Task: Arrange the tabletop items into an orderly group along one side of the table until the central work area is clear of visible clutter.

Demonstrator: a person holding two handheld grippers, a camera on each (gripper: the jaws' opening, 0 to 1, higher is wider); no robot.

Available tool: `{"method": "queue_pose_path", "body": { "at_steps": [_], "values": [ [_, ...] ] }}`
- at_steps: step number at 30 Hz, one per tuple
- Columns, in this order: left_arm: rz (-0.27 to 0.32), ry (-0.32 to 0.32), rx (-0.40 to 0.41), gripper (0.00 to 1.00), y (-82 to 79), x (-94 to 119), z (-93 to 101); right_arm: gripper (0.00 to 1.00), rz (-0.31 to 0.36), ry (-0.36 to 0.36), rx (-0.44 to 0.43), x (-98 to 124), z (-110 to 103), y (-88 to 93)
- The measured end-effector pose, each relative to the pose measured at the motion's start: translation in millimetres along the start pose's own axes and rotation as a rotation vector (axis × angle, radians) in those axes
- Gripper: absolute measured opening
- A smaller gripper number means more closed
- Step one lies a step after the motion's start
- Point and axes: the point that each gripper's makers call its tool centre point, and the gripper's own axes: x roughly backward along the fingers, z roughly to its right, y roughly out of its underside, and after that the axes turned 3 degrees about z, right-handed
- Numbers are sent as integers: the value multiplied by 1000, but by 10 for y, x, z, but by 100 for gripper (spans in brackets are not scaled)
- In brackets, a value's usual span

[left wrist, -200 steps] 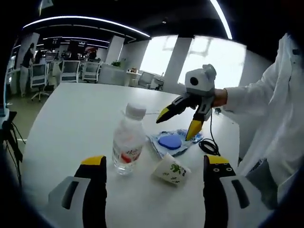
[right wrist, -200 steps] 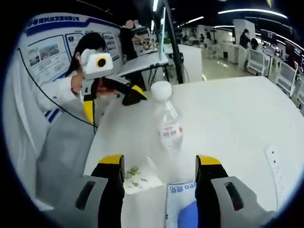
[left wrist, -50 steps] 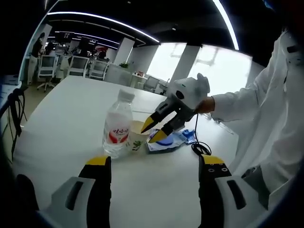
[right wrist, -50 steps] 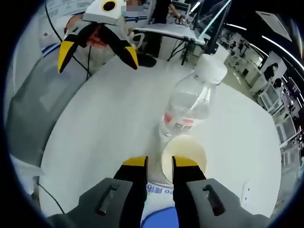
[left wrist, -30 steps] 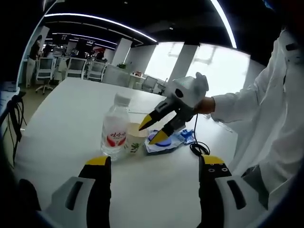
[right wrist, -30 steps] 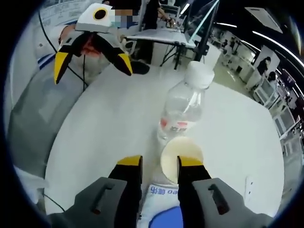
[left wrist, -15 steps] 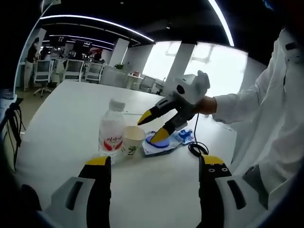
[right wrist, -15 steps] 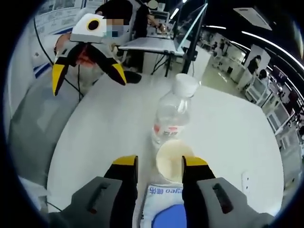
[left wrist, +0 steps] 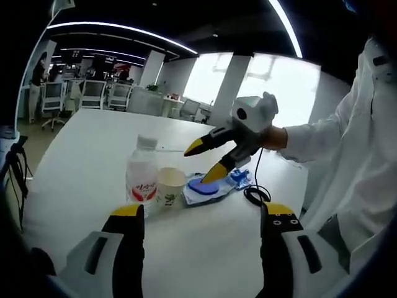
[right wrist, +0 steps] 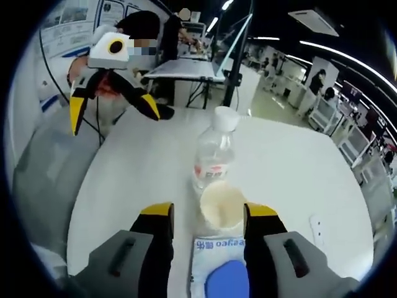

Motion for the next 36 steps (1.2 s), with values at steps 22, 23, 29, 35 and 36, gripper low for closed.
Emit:
{"method": "queue_pose_path", "body": {
  "at_steps": [22,23,29,35,36],
  "values": [
    [-24,54,-58,81,-80,-89,208,49,62,183,-164,784,-8,176],
    [-29,57,-62,81,-75,-93,223,49,65,192,-171,822,-13,189],
    [-43,75,-78,83,-77,-125,311,50,75,251,-218,1103,-74,304],
    [-54,94,-101,83,-95,-157,413,50,87,317,-255,1410,-126,403],
    [-58,97,-105,83,-92,-161,428,51,90,326,-260,1452,-139,410]
  ]
}}
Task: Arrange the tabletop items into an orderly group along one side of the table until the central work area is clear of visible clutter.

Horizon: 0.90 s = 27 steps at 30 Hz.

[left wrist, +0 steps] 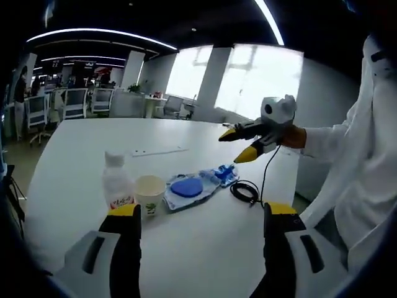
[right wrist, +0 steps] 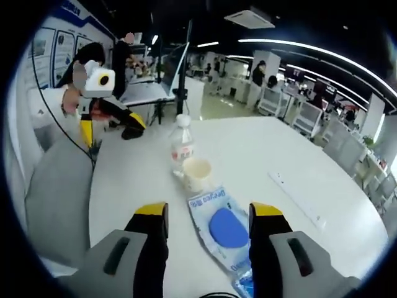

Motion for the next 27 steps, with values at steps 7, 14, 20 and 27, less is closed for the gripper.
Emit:
{"method": "queue_pose_path", "body": {
  "at_steps": [7,14,20,27],
  "values": [
    [-15,17,-30,84,-20,-12,105,52,19,75,-46,375,27,95],
    [-23,27,-40,86,-17,0,182,54,20,147,-105,736,15,315],
    [-39,36,-51,87,16,20,241,56,23,199,-156,1030,-35,486],
    [-49,46,-65,89,39,51,267,58,8,262,-201,1318,-111,726]
  ]
}}
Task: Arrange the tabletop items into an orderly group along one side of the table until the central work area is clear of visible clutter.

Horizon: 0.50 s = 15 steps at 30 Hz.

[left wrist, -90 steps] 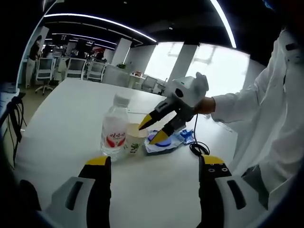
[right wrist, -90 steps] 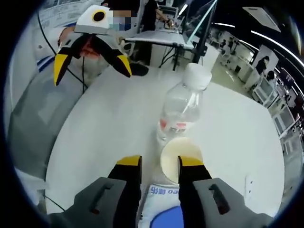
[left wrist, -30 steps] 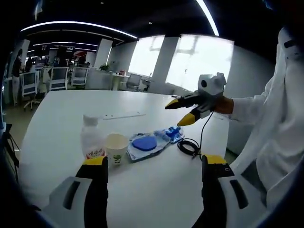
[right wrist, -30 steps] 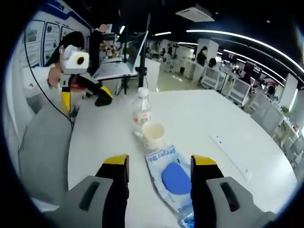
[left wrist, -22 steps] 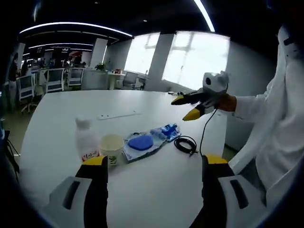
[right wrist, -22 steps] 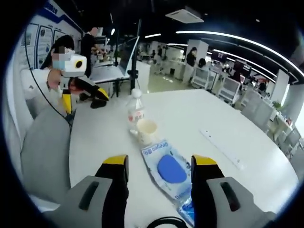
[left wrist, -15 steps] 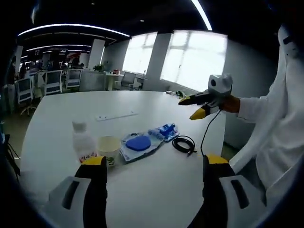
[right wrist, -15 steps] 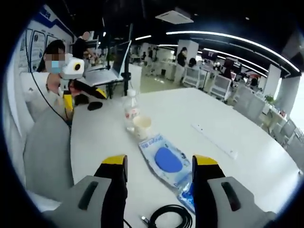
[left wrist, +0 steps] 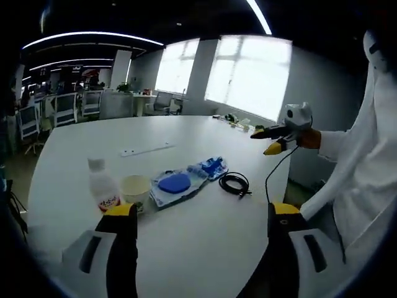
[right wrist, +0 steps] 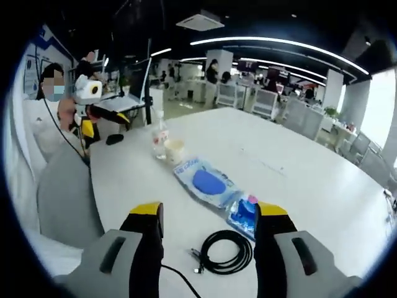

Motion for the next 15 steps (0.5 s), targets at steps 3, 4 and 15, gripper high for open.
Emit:
{"method": "queue_pose_path", "body": {
  "at_steps": [3,4,15],
  "values": [
    [-10,6,-7,90,27,8,17,58,0,29,-28,111,14,101],
    [-12,9,-8,90,38,10,22,59,-6,42,-37,152,20,150],
    [-30,9,-5,93,181,34,88,65,-33,110,-130,475,-47,526]
  ]
}}
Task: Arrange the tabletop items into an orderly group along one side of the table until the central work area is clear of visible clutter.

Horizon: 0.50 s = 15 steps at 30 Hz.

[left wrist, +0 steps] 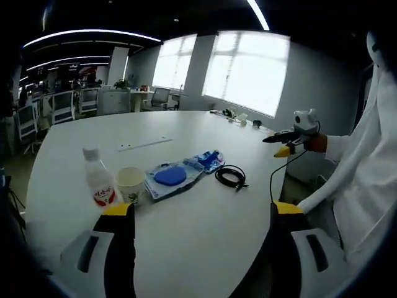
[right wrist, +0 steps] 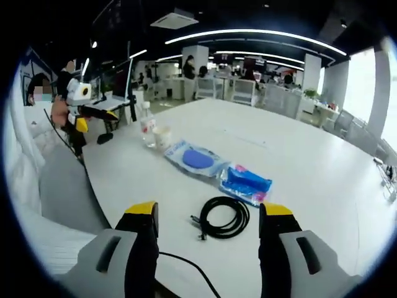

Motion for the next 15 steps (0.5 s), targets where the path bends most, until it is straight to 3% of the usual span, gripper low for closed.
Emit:
{"method": "queue_pose_path", "body": {
  "at_steps": [9,15],
  "values": [
    [-8,8,15,92,153,-44,126,64,-23,23,-13,132,38,207],
    [-2,11,22,92,157,-59,193,64,-16,26,-30,150,33,208]
  ]
}}
